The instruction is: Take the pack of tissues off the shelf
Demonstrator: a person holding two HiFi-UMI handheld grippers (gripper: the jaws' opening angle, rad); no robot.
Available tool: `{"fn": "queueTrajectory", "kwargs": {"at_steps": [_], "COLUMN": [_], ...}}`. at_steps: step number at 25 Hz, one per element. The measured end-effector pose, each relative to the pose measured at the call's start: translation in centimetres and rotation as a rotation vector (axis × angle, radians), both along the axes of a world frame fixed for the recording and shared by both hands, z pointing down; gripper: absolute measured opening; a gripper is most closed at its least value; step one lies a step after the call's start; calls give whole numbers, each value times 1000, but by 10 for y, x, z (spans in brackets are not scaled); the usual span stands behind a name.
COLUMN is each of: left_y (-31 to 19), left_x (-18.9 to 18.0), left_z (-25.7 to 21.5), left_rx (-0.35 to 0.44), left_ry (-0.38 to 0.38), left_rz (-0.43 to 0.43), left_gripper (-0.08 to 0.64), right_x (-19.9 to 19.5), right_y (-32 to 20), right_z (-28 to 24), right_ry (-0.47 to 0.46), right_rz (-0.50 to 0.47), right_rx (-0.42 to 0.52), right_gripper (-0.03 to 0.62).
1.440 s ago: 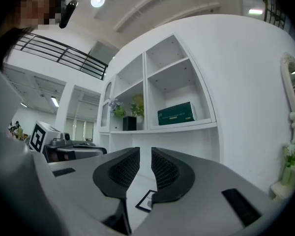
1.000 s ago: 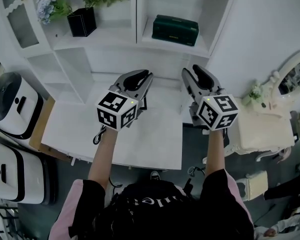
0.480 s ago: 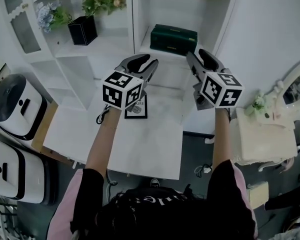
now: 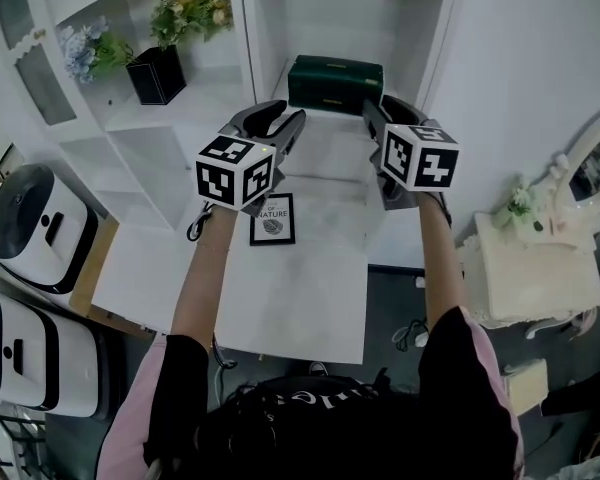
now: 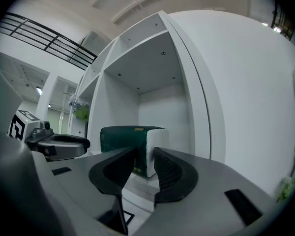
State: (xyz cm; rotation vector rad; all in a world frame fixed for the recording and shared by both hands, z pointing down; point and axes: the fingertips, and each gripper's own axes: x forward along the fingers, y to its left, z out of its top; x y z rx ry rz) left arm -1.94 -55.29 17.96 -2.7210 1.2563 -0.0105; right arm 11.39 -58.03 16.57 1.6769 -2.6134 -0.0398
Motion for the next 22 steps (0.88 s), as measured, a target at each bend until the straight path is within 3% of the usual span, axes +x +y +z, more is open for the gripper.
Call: {"fn": "queueTrajectory", "kwargs": {"at_steps": [7,12,22], "left_y": [-6,-9,-10], "left_x": [-4,-4,27], "left_z": [-4,-7,-12], "left_rx": [9,12,23], "left_ry": [12,21,16], "left_rz": [-16,-12,85], "left_gripper": [195,201,232], "right_x": [2,11,32], "right_y": [8,19,48], "right_z": [0,-1,-1], "right_ry": [26,32,14], "right_rz": [-62,-77,-92], "right_rx": [-14,-11,0], "right_gripper": [118,109,101]}}
